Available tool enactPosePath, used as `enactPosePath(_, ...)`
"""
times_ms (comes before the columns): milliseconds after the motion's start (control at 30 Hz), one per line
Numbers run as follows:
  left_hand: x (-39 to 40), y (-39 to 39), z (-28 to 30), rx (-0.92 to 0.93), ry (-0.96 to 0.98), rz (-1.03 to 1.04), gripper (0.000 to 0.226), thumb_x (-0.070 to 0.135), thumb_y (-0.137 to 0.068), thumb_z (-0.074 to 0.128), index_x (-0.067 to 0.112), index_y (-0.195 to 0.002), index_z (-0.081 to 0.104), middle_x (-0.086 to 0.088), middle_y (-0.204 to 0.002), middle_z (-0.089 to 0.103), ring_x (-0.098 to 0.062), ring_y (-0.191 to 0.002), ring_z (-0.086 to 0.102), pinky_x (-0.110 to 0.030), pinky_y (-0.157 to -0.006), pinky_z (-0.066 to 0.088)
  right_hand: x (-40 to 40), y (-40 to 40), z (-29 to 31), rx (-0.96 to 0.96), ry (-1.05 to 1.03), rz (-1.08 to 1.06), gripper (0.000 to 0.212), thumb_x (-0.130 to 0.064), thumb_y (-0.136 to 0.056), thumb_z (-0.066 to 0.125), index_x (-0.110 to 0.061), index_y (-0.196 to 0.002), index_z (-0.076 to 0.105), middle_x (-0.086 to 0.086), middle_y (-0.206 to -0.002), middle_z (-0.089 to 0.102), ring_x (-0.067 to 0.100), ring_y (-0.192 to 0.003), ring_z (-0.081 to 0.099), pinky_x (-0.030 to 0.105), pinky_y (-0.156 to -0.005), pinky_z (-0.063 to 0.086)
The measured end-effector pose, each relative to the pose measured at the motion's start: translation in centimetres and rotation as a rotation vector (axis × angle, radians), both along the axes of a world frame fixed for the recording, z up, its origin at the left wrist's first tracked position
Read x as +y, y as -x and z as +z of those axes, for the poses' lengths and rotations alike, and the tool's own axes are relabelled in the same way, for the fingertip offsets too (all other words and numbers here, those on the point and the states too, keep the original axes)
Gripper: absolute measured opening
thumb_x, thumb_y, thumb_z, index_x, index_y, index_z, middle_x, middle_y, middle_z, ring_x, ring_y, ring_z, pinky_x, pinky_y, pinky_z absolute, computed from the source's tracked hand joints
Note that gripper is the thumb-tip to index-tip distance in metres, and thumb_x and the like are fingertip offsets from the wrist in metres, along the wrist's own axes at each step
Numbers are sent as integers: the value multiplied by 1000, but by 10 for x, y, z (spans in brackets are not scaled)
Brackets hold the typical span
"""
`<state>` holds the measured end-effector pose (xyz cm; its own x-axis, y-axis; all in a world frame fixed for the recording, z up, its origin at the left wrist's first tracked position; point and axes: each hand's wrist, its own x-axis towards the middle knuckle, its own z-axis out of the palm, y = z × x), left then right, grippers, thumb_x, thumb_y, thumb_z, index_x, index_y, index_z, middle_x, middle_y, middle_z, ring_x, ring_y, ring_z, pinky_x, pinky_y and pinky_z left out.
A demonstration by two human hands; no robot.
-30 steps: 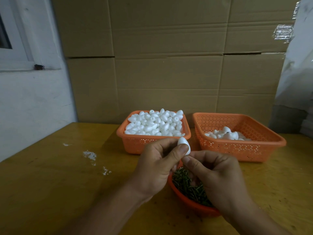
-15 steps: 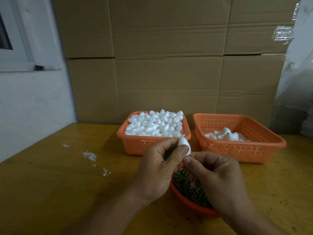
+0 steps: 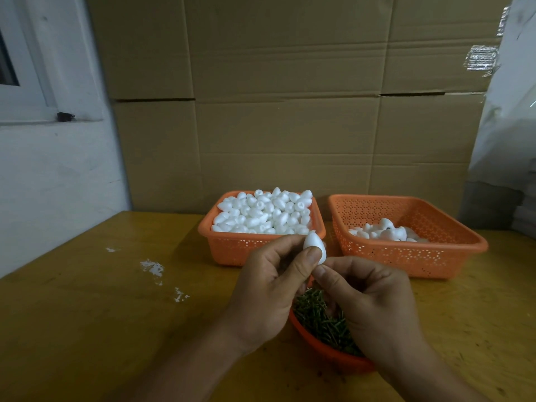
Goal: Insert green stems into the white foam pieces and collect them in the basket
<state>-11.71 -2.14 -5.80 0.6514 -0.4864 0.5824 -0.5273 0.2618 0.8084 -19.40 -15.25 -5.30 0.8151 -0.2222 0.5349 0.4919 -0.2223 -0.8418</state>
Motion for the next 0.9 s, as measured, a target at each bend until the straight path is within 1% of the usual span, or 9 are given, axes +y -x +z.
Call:
enactPosePath(100, 0, 0, 0, 11, -9, 3, 30, 43, -96, 57, 15, -94, 69, 5, -62, 50, -8, -60, 47, -18, -57, 41, -2, -1, 1, 24, -18, -13, 11, -29, -80, 69, -25, -80, 79, 5, -67, 74, 8, -47, 56, 20, -48, 49)
enactPosePath(200, 0, 2, -1, 35, -10, -19, 31, 48, -95, 55, 32, -115, 70, 5, -64, 50, -9, -62, 49, -18, -56, 42, -11, -6, 2, 55, -42, -87, 7, -24, -81, 73, -23, -80, 79, 10, -63, 70, 14, -46, 55, 22, -46, 48)
enactPosePath(267, -1, 1, -4, 73, -3, -19, 34, 50, -92, 55, 39, -122, 67, 3, -66, 49, -10, -62, 49, -18, -56, 42, -22, -10, 3, 75, -9, -163, 11, -17, -85, 73, -20, -76, 78, 7, -60, 69, 12, -46, 55, 18, -45, 46)
enactPosePath(433, 0, -2, -8, 84, -26, 16, 34, 50, -92, 55, 36, -119, 69, 4, -66, 49, -11, -61, 50, -17, -56, 42, -55, -31, 8, 112, 141, -382, 17, -18, -89, 72, -30, -76, 72, -16, -66, 71, 1, -50, 61, 17, -47, 47)
enactPosePath(500, -1, -2, -10, 94, -44, 42, 34, 52, -90, 56, 35, -116, 70, 6, -64, 50, -10, -60, 51, -16, -56, 42, -70, -42, 7, 121, 178, -466, 16, -20, -89, 73, -31, -77, 72, -8, -62, 70, 2, -50, 58, 17, -53, 44)
enactPosePath(567, -1, -2, -11, 87, -72, 71, 34, 53, -88, 56, 35, -113, 70, 8, -62, 51, -10, -60, 51, -17, -55, 42, -85, -53, 6, 162, 234, -542, 9, -22, -89, 74, -24, -81, 76, -3, -53, 65, 0, -42, 51, 19, -49, 38)
enactPosePath(667, -1, -1, -12, 60, -111, 93, 37, 55, -88, 55, 34, -114, 70, 6, -61, 52, -13, -58, 50, -27, -56, 42, -107, -68, 4, 256, 291, -651, 11, -24, -90, 73, -17, -83, 78, -3, -45, 59, 5, -34, 43, 25, -47, 34)
enactPosePath(767, -1, -1, -13, 51, -119, 109, 40, 57, -87, 55, 32, -114, 71, 10, -59, 54, -9, -58, 51, -25, -58, 42, -122, -82, 7, 376, 431, -753, 16, -28, -91, 69, -17, -84, 77, 2, -51, 64, 18, -42, 51, 28, -47, 34)
enactPosePath(900, -3, -1, -14, 74, -119, 124, 28, 49, -88, 57, 37, -108, 72, 8, -56, 53, -9, -57, 50, -26, -57, 41, -131, -97, 16, 511, 641, -853, 38, -43, -92, 63, -13, -69, 69, 3, -58, 64, 23, -54, 62, 24, -50, 39)
